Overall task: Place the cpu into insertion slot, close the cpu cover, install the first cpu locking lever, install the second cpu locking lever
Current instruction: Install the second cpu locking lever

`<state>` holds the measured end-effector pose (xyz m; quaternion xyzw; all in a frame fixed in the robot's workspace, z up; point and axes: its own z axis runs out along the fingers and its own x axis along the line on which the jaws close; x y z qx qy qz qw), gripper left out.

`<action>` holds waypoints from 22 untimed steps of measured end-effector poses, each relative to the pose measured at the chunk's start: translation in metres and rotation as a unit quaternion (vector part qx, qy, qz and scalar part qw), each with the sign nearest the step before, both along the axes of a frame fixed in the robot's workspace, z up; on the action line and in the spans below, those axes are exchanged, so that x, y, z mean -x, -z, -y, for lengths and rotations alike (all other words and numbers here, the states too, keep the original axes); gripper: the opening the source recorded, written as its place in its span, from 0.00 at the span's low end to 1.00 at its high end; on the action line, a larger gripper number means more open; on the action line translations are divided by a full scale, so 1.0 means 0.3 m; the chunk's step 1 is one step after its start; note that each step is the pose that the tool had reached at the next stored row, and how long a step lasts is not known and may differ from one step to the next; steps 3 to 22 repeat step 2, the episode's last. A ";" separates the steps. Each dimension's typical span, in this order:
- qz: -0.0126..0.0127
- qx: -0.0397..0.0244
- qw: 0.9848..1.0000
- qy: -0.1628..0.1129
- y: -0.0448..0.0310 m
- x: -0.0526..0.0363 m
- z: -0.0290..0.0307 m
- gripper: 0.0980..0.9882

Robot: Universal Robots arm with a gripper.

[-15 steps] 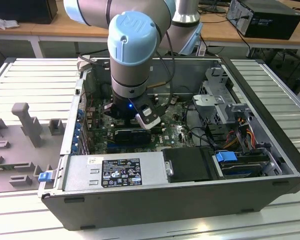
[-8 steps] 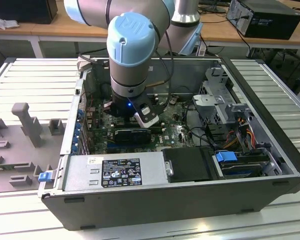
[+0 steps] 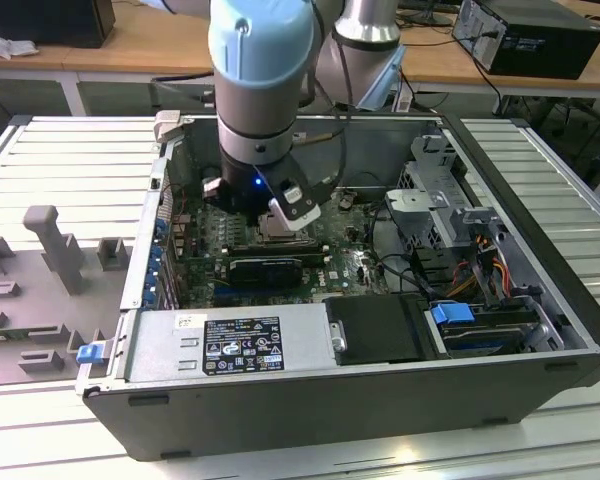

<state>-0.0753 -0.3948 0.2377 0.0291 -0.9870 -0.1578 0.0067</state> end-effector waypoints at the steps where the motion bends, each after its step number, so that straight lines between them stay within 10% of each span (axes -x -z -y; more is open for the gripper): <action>1: 0.000 0.000 1.000 0.000 -0.016 0.000 0.000 0.01; 22: 0.000 0.000 1.000 0.000 -0.016 0.000 0.000 0.01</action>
